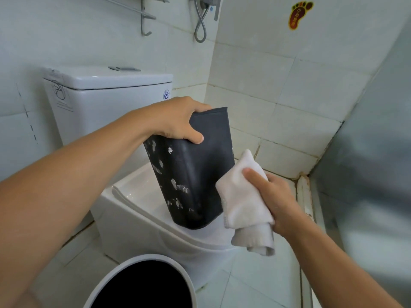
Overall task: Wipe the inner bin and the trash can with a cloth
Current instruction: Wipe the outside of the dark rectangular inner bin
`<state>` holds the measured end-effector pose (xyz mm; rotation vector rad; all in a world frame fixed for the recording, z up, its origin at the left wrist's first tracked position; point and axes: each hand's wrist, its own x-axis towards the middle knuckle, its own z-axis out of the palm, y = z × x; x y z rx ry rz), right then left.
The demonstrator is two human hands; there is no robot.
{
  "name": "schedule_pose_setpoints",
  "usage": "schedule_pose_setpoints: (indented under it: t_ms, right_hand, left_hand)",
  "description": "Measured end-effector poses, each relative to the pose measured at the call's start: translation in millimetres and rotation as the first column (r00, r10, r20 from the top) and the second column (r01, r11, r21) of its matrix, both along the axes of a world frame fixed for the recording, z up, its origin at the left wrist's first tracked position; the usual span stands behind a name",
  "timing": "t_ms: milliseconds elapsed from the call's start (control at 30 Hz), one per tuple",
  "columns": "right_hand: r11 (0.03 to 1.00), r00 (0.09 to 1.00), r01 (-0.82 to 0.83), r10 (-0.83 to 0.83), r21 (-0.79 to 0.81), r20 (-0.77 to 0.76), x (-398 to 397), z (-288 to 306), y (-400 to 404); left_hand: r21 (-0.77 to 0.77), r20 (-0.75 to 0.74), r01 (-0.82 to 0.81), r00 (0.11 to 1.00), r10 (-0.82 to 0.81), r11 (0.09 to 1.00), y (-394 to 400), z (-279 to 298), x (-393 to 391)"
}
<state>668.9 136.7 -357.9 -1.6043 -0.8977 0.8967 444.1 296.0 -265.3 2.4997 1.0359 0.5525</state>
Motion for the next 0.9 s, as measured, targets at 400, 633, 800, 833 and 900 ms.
schedule_pose_setpoints:
  t_ms: [400, 633, 800, 833, 900]
  right_hand:
    - [0.979, 0.972, 0.101, -0.06, 0.178, -0.225, -19.8, 24.0, 16.6]
    - [0.944, 0.917, 0.017, 0.117, 0.331, -0.381, -36.4, 34.4, 18.6]
    - [0.92, 0.936, -0.078, 0.2, 0.385, -0.289, -52.9, 33.1, 15.7]
    - [0.917, 0.938, -0.082, 0.204, 0.391, -0.28, -56.9, 32.7, 16.1]
    - [0.909, 0.936, -0.083, 0.212, 0.408, -0.282, -61.8, 33.0, 15.8]
  left_hand:
    - [0.127, -0.22, -0.023, 0.974, 0.051, 0.992, -34.4, 10.5, 27.5]
    - [0.151, -0.174, -0.018, 0.984, 0.045, 0.988, -36.3, 13.0, 26.9]
    - [0.164, -0.161, -0.015, 0.986, 0.042, 0.986, -29.3, 11.1, 24.9]
    - [0.177, -0.162, -0.01, 0.986, 0.039, 0.984, -27.9, 10.7, 25.1]
    - [0.177, -0.147, -0.014, 0.988, 0.04, 0.984, -24.4, 9.7, 23.9]
